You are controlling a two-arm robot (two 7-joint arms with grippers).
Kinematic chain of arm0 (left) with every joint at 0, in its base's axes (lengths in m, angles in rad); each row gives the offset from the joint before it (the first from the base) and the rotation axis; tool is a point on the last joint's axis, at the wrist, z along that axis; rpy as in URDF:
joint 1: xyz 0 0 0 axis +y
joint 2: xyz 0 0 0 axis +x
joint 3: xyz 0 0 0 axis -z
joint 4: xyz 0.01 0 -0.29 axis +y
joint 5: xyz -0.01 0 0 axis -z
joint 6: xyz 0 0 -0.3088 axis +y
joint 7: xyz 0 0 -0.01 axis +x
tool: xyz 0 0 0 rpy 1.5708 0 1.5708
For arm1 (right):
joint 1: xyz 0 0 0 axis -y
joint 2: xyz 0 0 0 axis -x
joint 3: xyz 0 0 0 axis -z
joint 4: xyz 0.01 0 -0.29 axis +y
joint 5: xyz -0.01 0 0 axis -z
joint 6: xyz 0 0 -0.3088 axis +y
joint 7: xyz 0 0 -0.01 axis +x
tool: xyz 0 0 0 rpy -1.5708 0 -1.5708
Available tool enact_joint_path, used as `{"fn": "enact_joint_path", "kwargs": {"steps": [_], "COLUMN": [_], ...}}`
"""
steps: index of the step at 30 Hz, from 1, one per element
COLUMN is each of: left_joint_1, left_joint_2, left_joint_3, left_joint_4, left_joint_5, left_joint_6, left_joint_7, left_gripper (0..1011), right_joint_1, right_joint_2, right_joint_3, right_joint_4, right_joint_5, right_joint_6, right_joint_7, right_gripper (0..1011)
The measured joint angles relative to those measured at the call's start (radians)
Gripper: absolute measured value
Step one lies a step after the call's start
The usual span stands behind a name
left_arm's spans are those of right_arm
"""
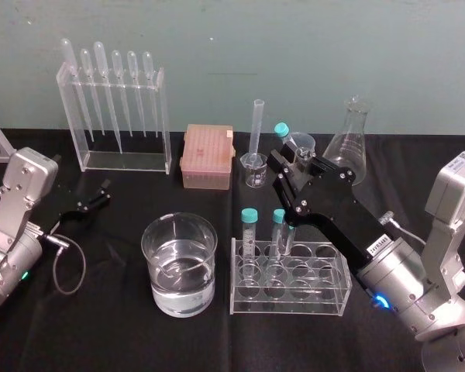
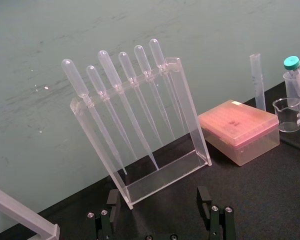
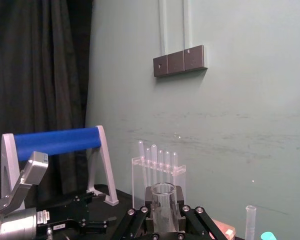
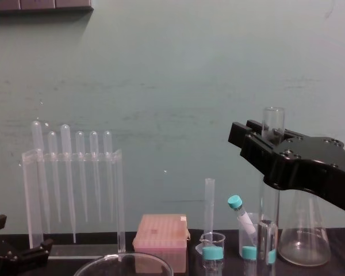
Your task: Hold the test tube with one hand and immerse one end into the beaker, then return it to the test tube rack.
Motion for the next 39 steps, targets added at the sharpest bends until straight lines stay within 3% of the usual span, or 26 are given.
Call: {"fn": "enact_joint_path", "kwargs": {"steps": [39], "left_joint_1": [0.000], "left_joint_2": [0.000], "left_joint_3": [0.000], "left_joint_4": [0.000], "left_joint_5": [0.000], "left_joint_6": [0.000], "left_joint_7": [0.000], "left_gripper": [1000], "right_joint_1": [0.002], "right_joint_2": [0.001], "right_joint_3": [0.000], "right_joint_4": [0.000], "right_joint_5": [0.009], "right_joint_6": [-0.003], "right_joint_7": [0.003], "right_gripper": [210]}}
